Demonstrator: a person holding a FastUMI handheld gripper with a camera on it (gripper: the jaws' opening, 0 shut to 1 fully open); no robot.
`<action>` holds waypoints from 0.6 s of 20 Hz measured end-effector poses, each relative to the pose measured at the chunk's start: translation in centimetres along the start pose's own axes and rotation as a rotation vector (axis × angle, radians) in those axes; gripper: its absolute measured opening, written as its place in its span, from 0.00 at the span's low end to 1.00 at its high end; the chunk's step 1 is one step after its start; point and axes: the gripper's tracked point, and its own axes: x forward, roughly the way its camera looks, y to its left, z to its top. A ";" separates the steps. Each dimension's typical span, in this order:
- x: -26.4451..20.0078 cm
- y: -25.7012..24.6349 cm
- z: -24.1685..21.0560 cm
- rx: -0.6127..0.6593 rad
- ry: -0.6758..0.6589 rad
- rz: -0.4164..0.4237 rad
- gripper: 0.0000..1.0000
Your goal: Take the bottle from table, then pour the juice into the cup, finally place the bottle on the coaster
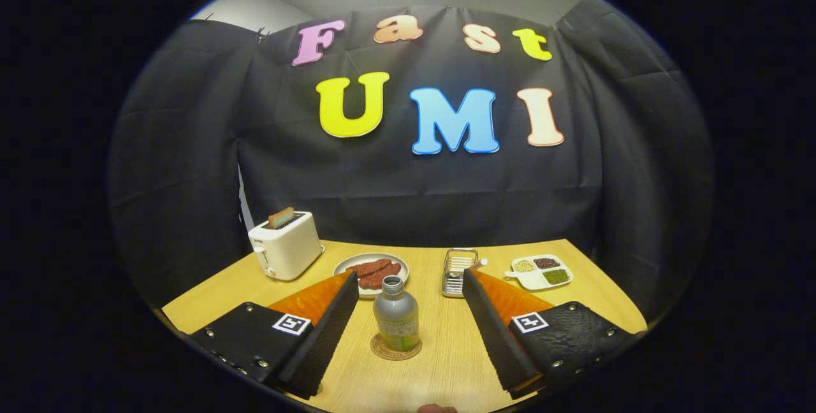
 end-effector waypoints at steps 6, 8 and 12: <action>-7.0 -1.7 5.9 -0.025 -0.114 -0.061 0.99; -9.2 -2.2 7.1 -0.009 -0.144 -0.078 0.99; -12.9 -3.3 8.2 0.011 -0.194 -0.112 0.99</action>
